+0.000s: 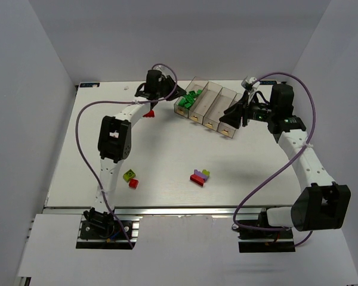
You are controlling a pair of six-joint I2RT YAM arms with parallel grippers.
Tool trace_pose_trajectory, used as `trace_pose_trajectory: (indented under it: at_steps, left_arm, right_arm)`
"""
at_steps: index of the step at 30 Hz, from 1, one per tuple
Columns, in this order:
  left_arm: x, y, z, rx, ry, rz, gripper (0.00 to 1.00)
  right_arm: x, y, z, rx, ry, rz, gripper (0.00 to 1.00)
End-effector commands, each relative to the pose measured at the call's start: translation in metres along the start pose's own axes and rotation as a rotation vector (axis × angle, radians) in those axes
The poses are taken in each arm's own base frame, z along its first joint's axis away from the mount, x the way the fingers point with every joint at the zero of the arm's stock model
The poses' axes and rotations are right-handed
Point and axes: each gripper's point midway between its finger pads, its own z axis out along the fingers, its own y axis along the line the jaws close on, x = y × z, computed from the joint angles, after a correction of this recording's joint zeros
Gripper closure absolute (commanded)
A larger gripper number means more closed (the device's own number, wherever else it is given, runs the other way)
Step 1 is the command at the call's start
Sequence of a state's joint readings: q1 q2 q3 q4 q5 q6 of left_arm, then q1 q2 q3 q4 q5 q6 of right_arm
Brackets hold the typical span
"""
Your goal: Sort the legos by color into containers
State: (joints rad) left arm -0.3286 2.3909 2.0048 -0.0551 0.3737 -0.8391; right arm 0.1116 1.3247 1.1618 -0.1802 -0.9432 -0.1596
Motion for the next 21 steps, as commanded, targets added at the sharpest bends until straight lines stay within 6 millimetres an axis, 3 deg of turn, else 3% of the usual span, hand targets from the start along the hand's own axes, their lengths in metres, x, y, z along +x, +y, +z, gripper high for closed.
trace_pose_trajectory:
  at_steps: [1, 6, 11, 21]
  left_arm:
    - [-0.028, -0.017, -0.002, -0.017, -0.054, 0.013, 0.88]
    - [-0.019, -0.012, 0.011, -0.037, -0.04, -0.005, 0.82]
    - [-0.005, -0.006, 0.017, -0.067, -0.012, -0.003, 0.57]
    - [0.002, -0.011, 0.013, -0.062, 0.018, 0.025, 0.55]
  right_arm:
    - [-0.012, 0.009, -0.007, -0.002, -0.036, -0.042, 0.47]
    - [-0.007, 0.009, -0.008, -0.003, -0.03, -0.033, 0.47]
    - [-0.007, 0.008, -0.009, 0.0, -0.031, -0.034, 0.47]
    - [-0.007, 0.006, -0.008, -0.003, -0.033, -0.03, 0.47]
